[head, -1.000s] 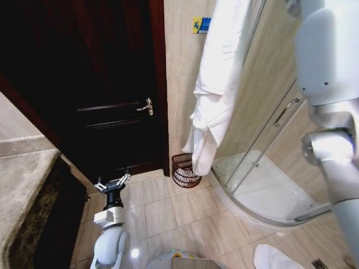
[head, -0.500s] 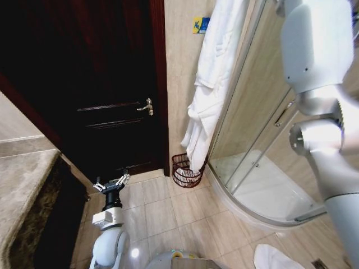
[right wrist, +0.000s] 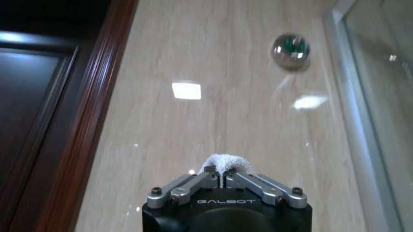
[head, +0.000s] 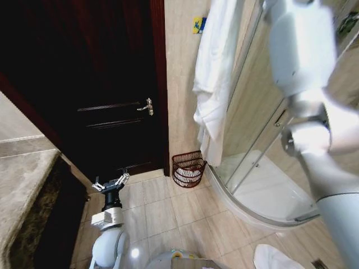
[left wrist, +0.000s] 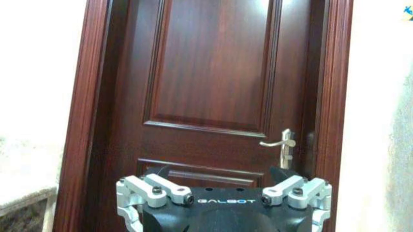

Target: Discard the used towel into the hamper.

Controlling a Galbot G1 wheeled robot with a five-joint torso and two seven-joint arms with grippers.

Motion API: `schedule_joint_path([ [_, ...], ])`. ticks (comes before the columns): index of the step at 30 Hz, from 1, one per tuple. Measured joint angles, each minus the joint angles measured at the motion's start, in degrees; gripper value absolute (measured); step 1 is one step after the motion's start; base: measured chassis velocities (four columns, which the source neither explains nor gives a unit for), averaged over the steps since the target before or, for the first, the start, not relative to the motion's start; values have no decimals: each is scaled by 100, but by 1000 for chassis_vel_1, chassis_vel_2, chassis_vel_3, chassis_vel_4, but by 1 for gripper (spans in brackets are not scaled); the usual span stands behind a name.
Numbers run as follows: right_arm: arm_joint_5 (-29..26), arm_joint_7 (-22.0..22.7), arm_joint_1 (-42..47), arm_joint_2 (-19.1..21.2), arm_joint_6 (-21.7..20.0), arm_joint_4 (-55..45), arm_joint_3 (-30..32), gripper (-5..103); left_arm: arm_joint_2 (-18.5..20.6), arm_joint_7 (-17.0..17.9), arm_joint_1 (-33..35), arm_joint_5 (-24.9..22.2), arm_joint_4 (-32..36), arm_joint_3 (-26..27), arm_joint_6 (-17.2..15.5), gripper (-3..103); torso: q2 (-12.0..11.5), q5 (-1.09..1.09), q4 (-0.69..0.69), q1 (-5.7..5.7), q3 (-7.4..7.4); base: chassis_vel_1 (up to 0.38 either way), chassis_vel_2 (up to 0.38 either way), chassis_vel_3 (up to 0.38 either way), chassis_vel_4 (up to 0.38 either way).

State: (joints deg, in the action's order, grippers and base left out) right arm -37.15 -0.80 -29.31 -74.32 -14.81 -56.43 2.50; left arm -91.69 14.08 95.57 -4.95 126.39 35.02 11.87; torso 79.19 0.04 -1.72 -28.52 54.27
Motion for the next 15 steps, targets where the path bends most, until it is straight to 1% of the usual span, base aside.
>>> schedule_joint_path([
  [2, -3, 7, 11, -53, 28, 19, -1, 1, -11, -1, 0, 16, 13, -13, -2, 100, 0, 1, 0, 0, 0, 0, 0, 0, 0],
  [4, -24, 3, -161, -289, 128, 237, 25, 1, -26, -4, 11, 36, 28, -25, -9, 100, 0, -3, 1, 0, 0, 0, 0, 0, 0],
  [5, -24, 3, -161, -289, 128, 237, 25, 1, -26, -4, 11, 36, 28, -25, -9, 100, 0, -3, 1, 0, 0, 0, 0, 0, 0],
  [7, -29, -13, -422, -530, 229, 461, 82, 1, -32, -5, 30, 50, 31, -12, -3, 100, 0, -8, 3, 0, -1, 0, 0, 0, 0],
  [8, -29, -13, -422, -530, 229, 461, 82, 1, -32, -5, 30, 50, 31, -12, -3, 100, 0, -8, 3, 0, -1, 0, 0, 0, 0],
  [11, -28, -5, -699, -819, 242, 623, 165, 1, -38, -1, 51, 53, 71, 19, 11, 100, 0, -7, 3, 1, -2, 0, 0, 0, 0],
  [15, 18, 22, -717, -897, 182, 590, 200, 1, -38, 9, 58, 53, 143, 33, 13, 100, 1, -7, 3, 2, -2, 0, 0, 0, 0],
])
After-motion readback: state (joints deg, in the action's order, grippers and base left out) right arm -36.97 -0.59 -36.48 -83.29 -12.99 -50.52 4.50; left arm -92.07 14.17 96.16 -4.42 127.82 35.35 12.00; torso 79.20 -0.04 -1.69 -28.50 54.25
